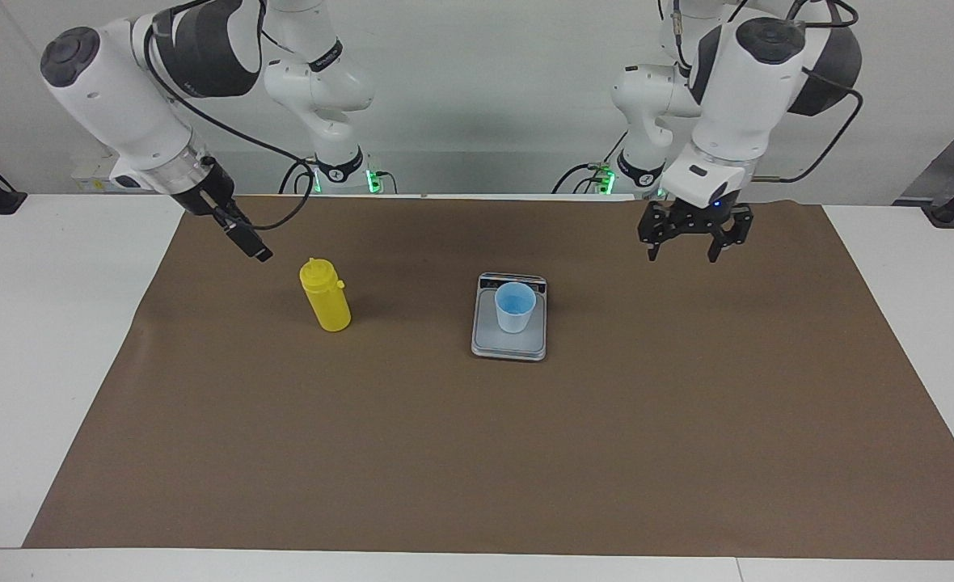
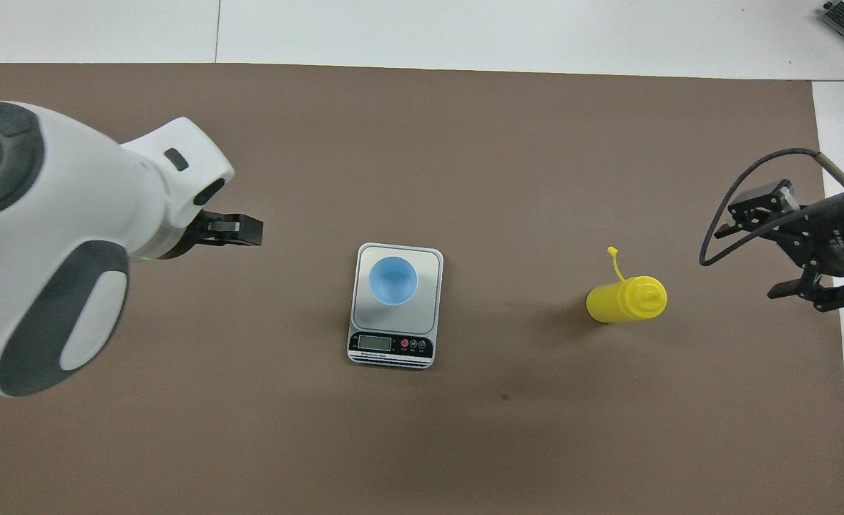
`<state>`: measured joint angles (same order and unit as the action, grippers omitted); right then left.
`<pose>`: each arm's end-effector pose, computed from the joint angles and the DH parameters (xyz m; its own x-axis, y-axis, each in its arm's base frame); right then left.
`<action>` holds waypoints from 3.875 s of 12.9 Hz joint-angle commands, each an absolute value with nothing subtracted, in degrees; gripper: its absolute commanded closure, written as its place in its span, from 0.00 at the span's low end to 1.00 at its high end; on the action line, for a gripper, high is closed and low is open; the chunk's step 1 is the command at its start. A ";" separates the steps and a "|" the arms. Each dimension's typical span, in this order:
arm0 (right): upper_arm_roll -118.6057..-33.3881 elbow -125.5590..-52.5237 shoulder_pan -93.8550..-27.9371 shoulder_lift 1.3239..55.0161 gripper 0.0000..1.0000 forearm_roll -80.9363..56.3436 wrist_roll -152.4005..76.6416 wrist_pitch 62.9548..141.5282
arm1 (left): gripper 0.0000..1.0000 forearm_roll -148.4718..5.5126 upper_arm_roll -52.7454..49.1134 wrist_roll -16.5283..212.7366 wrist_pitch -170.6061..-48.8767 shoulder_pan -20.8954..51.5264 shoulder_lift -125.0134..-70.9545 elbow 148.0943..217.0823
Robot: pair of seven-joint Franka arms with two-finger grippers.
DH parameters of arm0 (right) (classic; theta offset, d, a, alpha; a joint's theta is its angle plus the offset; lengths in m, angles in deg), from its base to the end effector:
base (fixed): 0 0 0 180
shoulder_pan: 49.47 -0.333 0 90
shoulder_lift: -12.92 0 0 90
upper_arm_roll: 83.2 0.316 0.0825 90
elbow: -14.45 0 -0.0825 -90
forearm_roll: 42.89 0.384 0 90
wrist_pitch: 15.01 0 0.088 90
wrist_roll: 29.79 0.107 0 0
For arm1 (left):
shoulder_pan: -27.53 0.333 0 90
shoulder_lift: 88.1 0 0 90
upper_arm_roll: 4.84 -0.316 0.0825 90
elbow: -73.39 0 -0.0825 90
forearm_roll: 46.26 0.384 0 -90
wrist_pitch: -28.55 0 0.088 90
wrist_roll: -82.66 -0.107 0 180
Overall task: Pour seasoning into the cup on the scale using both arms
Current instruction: 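Release the cup on the scale and withdraw the left gripper, then reach the right gripper to the yellow bottle and grasp it, then lift the yellow bottle with the right gripper toward the cup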
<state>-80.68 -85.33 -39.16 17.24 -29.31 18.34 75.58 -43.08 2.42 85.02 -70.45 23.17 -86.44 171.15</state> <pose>0.5580 -0.0518 0.5068 0.5025 -0.7999 -0.3280 -0.8429 -0.5377 0.0200 0.5467 -0.1081 0.5901 0.9842 -0.1694 0.0525 -0.1664 -0.9844 -0.0567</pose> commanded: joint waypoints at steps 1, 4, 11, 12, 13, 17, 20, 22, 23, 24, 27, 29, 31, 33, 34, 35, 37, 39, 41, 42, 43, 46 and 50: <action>-80.12 -86.09 -34.98 20.73 0.00 -23.92 19.16 73.68 | 0.00 -43.79 3.07 80.29 -65.15 27.08 -86.87 165.70; -80.12 -91.79 -32.43 21.97 0.00 -18.29 18.81 75.16 | 0.00 -43.53 3.42 80.03 -64.16 27.97 -87.22 163.82; -80.21 -99.01 -32.16 27.24 0.00 -6.86 19.86 84.57 | 0.00 -47.92 3.42 80.38 -64.62 30.69 -85.99 166.91; -80.21 -99.72 -31.90 27.94 0.00 -5.63 21.00 85.79 | 0.00 -47.92 3.33 80.46 -62.61 30.78 -86.51 164.82; -80.21 -100.42 -31.89 28.73 0.00 -3.79 21.09 86.41 | 0.00 -48.01 3.33 80.46 -60.24 31.39 -87.56 162.45; -80.12 -104.38 -32.94 28.30 0.00 -0.35 21.36 86.33 | 0.00 -48.63 3.51 80.03 -59.43 33.07 -88.01 161.63; -80.03 -104.73 -34.44 28.21 0.06 1.50 22.15 86.60 | 0.00 -48.37 3.59 79.85 -59.69 32.72 -87.84 162.07; -80.03 -104.03 -36.72 27.60 0.87 2.89 22.32 87.04 | 0.00 -48.19 3.59 78.89 -59.78 32.63 -87.84 162.16; -80.12 -104.03 -37.68 26.81 1.00 3.95 22.94 87.73 | 0.00 -47.84 3.59 78.53 -59.69 32.63 -87.84 162.16; -80.12 -104.03 -39.00 26.11 1.00 3.96 24.51 89.91 | 0.00 -46.79 3.59 78.10 -60.04 32.46 -87.84 162.25; -80.21 -102.98 -45.93 23.56 1.00 2.56 33.98 95.36 | 0.00 -45.65 3.77 76.26 -59.78 32.45 -87.75 162.34; -80.21 -101.93 -51.90 22.24 1.00 -2.78 42.32 103.34 | 0.00 -45.81 3.77 75.37 -60.04 32.89 -87.66 162.42; -80.21 -99.39 -58.06 22.49 1.00 -9.80 52.42 110.99 | 0.00 -46.25 3.77 75.45 -60.04 33.24 -87.48 162.77; -80.21 -97.36 -62.72 23.46 1.00 -17.45 59.22 115.32 | 0.00 -46.26 3.77 75.54 -60.04 33.25 -87.40 162.86; -80.21 -96.91 -64.66 23.72 1.00 -21.66 60.28 116.82 | 0.00 -46.26 3.77 75.45 -60.04 33.25 -87.40 162.86; -80.21 -95.78 -65.72 24.51 1.00 -25.53 62.03 119.35 | 0.00 -46.26 3.77 75.54 -60.04 33.16 -87.40 162.86; -80.38 -95.24 -69.58 25.04 1.00 -37.71 65.47 121.74 | 0.00 -46.26 3.77 75.54 -60.04 33.16 -87.40 162.95; -80.30 -95.24 -70.12 25.05 1.00 -48.55 67.41 122.19 | 0.00 -46.26 3.77 75.63 -60.04 33.16 -87.40 162.95; -80.21 -95.15 -72.30 25.31 1.00 -57.60 69.25 122.28 | 0.00 -46.26 3.77 75.72 -60.04 33.07 -87.31 163.04; -80.38 -94.98 -73.28 25.83 1.00 -63.22 70.83 122.28 | 0.00 -46.26 3.77 75.72 -60.13 32.98 -87.31 163.21; -80.30 -94.45 -73.38 25.84 1.00 -67.54 72.15 122.28 | 0.00 -46.26 3.77 75.72 -60.13 32.89 -87.22 163.48; -80.12 -92.52 -74.60 26.10 1.00 -77.05 78.28 122.37 | 0.00 -46.26 3.77 75.81 -60.13 32.81 -87.22 163.48; -80.12 -87.87 -78.03 29.43 1.00 -94.43 92.27 121.23 | 0.00 -46.26 3.77 75.72 -60.13 32.81 -87.13 163.65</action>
<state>-79.98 -91.59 -76.79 26.71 -87.73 87.70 121.56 -46.78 3.41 76.51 -60.94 32.43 -87.19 163.70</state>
